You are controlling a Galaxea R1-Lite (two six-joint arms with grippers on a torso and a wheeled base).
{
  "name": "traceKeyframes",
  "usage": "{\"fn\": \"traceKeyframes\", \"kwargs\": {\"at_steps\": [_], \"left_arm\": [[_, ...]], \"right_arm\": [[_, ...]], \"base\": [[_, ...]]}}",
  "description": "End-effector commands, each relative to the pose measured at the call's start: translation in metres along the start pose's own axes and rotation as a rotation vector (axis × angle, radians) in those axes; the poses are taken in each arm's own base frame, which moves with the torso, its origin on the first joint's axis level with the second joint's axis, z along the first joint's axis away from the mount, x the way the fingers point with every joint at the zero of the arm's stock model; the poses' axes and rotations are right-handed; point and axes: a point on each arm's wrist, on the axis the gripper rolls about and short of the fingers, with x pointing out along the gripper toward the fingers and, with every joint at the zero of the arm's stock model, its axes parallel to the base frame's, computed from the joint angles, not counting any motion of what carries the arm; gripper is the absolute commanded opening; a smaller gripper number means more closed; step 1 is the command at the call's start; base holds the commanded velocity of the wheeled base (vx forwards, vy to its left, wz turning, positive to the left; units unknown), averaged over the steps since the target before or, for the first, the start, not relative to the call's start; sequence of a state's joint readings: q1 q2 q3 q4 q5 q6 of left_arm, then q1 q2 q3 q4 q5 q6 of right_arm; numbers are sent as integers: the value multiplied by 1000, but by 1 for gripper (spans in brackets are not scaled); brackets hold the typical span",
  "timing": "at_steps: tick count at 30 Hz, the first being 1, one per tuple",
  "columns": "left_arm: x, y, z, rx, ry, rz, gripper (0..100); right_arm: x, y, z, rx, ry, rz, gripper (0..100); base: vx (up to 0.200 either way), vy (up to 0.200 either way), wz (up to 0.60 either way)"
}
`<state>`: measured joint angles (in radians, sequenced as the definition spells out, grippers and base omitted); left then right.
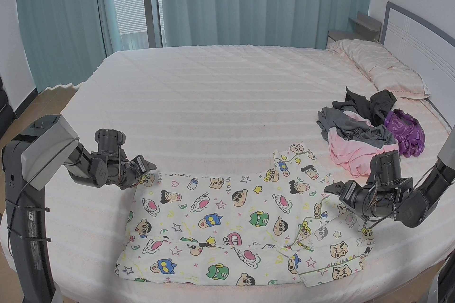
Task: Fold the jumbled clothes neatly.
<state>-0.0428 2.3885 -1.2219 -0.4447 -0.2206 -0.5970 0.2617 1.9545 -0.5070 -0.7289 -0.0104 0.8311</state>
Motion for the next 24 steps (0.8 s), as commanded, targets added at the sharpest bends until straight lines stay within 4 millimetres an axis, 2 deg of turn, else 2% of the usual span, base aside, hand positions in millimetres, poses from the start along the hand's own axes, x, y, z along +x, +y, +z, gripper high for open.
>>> {"fn": "traceKeyframes", "kwargs": {"at_steps": [1,7,10,11,15,19,24], "left_arm": [[-1,-1,2,-1,-9,0,0],[-2,0,3,-32,-14,7,0],[-7,-3,6,-32,-25,1,0],[-7,-3,6,-32,-25,1,0],[-17,-6,7,-30,-31,-1,0],[-22,-7,5,-32,-26,0,0],[-28,-10,3,-27,-25,-3,0]], "right_arm": [[10,7,10,-31,-29,9,100],[35,12,42,-142,-74,-15,100],[58,19,58,-143,-77,-31,100],[58,19,58,-143,-77,-31,100],[91,27,69,-169,-56,-50,100],[103,30,72,-174,-33,-69,100],[131,30,84,-211,-33,-81,100]], "base": [[0,0,0],[0,0,0],[0,0,0],[0,0,0],[0,0,0],[0,0,0],[0,0,0]]}}
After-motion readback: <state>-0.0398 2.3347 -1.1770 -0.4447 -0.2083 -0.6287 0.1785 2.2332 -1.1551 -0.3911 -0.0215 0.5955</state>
